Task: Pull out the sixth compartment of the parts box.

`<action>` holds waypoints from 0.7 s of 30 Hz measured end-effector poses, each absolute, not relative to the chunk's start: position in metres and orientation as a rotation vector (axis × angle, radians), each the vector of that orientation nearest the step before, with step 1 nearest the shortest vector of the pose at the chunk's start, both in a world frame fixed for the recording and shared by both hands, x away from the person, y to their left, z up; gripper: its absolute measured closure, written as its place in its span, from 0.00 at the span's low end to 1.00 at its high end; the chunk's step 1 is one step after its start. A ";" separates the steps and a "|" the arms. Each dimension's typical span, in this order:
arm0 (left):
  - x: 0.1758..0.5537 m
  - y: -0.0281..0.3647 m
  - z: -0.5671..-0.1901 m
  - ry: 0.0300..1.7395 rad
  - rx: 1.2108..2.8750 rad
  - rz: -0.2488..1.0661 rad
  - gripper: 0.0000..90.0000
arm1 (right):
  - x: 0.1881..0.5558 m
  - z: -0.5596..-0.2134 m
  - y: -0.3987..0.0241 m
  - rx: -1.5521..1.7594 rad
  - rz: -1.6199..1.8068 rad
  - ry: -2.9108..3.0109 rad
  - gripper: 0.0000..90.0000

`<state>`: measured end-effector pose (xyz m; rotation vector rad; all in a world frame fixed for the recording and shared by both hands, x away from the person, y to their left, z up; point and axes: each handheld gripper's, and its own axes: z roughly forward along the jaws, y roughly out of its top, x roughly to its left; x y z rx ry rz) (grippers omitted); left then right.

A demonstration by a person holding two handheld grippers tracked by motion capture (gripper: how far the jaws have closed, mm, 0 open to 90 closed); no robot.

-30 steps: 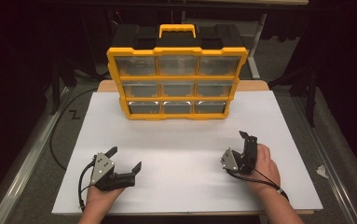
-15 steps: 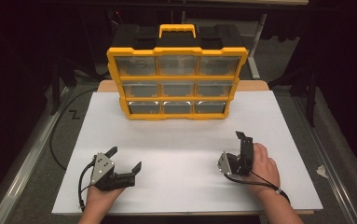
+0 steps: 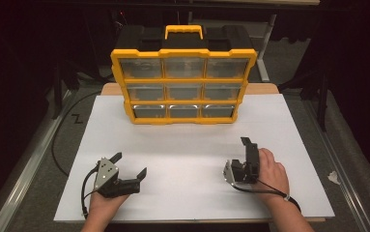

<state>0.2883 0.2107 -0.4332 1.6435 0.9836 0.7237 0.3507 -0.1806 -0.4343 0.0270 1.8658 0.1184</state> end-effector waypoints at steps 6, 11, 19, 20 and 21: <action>0.288 0.211 -0.433 0.978 1.638 0.732 0.00 | 0.349 -0.435 -0.175 0.009 0.110 1.844 0.05; 0.289 0.212 -0.433 0.972 1.629 0.732 0.00 | 0.347 -0.438 -0.170 0.002 0.112 1.825 0.11; 0.290 0.211 -0.434 0.958 1.661 0.731 0.00 | 0.353 -0.437 -0.162 0.000 0.102 1.763 0.28; 0.290 0.211 -0.434 0.956 1.658 0.733 0.00 | 0.355 -0.437 -0.161 0.008 0.102 1.755 0.30; 0.290 0.211 -0.434 0.955 1.656 0.735 0.00 | 0.356 -0.437 -0.160 0.011 0.101 1.755 0.33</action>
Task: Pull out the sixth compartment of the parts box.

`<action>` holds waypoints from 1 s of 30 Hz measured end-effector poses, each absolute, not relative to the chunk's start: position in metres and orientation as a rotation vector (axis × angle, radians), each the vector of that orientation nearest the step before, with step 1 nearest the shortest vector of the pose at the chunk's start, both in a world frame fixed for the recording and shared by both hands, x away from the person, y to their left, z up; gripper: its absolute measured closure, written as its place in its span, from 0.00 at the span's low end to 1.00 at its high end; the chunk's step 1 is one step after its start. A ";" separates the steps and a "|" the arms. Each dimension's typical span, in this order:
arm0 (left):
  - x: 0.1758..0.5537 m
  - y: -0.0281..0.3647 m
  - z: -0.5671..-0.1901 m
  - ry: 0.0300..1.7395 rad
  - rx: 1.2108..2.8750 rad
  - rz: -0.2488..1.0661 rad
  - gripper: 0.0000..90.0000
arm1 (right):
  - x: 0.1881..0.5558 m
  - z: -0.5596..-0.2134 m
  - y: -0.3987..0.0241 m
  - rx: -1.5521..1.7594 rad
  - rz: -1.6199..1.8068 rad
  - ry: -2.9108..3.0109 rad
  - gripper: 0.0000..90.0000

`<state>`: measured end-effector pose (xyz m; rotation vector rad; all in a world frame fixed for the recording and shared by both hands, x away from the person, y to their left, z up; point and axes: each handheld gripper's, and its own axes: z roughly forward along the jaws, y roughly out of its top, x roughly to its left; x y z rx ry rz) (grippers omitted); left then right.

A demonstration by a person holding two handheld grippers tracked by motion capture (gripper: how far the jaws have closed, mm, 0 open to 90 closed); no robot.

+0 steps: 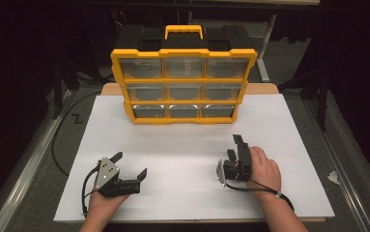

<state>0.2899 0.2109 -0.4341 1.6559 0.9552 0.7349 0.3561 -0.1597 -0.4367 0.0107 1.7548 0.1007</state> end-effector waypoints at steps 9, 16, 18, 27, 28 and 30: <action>0.290 0.210 -0.434 0.948 1.656 0.730 0.00 | 0.374 -0.435 -0.145 0.025 0.093 1.707 0.42; 0.291 0.211 -0.435 0.950 1.652 0.733 0.00 | 0.391 -0.424 -0.133 0.051 0.109 1.679 0.44; 0.292 0.211 -0.435 0.954 1.647 0.734 0.00 | 0.396 -0.421 -0.131 0.051 0.121 1.668 0.45; 0.290 0.210 -0.435 0.952 1.656 0.733 0.00 | 0.409 -0.400 -0.124 0.023 0.110 1.637 0.46; 0.290 0.210 -0.435 0.951 1.656 0.733 0.00 | 0.409 -0.400 -0.123 0.050 0.120 1.645 0.46; 0.290 0.210 -0.435 0.949 1.656 0.732 0.00 | 0.412 -0.395 -0.123 0.041 0.117 1.638 0.46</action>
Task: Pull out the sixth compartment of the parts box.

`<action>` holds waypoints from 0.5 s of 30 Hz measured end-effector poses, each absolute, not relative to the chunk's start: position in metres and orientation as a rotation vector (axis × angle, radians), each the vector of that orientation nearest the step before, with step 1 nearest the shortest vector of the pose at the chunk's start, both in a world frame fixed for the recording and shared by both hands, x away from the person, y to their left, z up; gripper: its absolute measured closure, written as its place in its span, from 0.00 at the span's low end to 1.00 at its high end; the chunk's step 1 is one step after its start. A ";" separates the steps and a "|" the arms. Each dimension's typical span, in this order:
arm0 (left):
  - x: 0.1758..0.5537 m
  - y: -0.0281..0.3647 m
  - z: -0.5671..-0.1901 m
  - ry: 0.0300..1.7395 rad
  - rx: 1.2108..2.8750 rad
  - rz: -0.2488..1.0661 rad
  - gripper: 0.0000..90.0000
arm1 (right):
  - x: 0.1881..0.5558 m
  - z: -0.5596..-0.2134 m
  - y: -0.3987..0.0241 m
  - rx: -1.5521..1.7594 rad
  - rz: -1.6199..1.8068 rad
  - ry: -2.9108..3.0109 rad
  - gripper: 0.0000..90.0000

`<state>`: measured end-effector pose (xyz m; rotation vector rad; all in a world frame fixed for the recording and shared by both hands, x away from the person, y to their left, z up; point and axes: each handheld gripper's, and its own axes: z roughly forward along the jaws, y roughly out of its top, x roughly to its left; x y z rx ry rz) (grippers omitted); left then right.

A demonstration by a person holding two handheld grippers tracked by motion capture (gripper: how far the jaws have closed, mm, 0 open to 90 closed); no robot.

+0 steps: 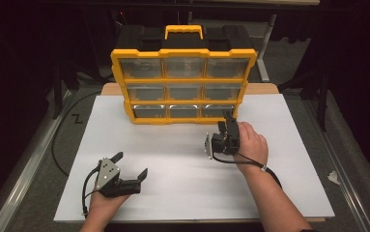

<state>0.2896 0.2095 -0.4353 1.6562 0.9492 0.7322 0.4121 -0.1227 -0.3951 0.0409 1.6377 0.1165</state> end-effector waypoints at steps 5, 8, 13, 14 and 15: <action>0.290 0.210 -0.435 0.947 1.658 0.733 0.00 | 0.418 -0.385 -0.121 0.046 0.121 1.622 0.48; 0.290 0.210 -0.435 0.944 1.655 0.733 0.00 | 0.423 -0.378 -0.119 0.039 0.110 1.618 0.49; 0.289 0.210 -0.435 0.941 1.653 0.732 0.00 | 0.431 -0.371 -0.116 0.042 0.110 1.609 0.53; 0.289 0.210 -0.435 0.941 1.652 0.732 0.00 | 0.432 -0.369 -0.116 0.047 0.105 1.617 0.53; 0.289 0.210 -0.435 0.941 1.651 0.732 0.00 | 0.434 -0.367 -0.115 0.043 0.105 1.607 0.54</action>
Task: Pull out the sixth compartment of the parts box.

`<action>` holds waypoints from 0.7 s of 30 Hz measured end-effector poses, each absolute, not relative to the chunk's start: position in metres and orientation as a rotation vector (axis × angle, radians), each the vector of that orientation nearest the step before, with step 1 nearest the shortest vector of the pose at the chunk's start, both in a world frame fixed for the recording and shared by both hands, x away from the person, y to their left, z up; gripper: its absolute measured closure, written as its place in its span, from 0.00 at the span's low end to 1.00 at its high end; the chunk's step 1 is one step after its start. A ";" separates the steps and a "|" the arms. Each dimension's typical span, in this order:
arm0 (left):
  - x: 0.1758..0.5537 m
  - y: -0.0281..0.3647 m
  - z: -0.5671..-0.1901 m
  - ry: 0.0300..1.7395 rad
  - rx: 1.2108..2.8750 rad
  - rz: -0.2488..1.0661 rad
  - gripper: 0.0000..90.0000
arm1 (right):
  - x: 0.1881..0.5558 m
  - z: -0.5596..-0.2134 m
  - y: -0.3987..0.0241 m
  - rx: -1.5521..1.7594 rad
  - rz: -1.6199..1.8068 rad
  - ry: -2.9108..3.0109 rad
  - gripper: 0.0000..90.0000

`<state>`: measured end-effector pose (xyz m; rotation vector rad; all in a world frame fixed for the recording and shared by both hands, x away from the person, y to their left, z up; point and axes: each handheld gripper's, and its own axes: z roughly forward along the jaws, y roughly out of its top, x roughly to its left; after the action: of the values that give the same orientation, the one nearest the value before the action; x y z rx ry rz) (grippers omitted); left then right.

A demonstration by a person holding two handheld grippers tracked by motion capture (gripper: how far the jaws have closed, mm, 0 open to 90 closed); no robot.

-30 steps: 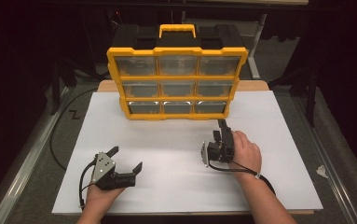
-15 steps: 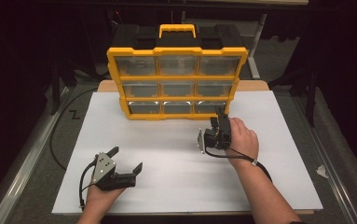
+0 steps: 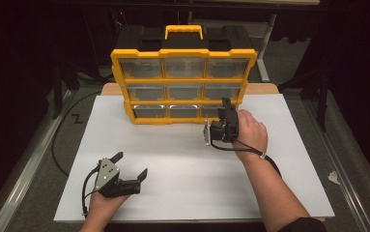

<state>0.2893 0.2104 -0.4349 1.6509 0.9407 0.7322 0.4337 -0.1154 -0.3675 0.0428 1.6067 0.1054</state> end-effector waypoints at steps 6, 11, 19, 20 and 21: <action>0.289 0.210 -0.435 0.939 1.651 0.731 0.00 | 0.442 -0.356 -0.115 0.040 0.092 1.588 0.60; 0.289 0.210 -0.435 0.939 1.652 0.730 0.00 | 0.449 -0.348 -0.115 0.035 0.105 1.559 0.65; 0.289 0.211 -0.435 0.938 1.652 0.730 0.00 | 0.457 -0.339 -0.114 0.030 0.071 1.573 0.73; 0.289 0.211 -0.435 0.938 1.653 0.730 0.00 | 0.458 -0.337 -0.114 0.018 0.060 1.572 0.74; 0.289 0.211 -0.435 0.938 1.654 0.731 0.00 | 0.460 -0.337 -0.114 0.008 0.064 1.566 0.74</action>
<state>0.2890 0.2107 -0.4349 1.6536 0.9379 0.7305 0.4599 -0.1139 -0.3369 0.0083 1.5655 0.0637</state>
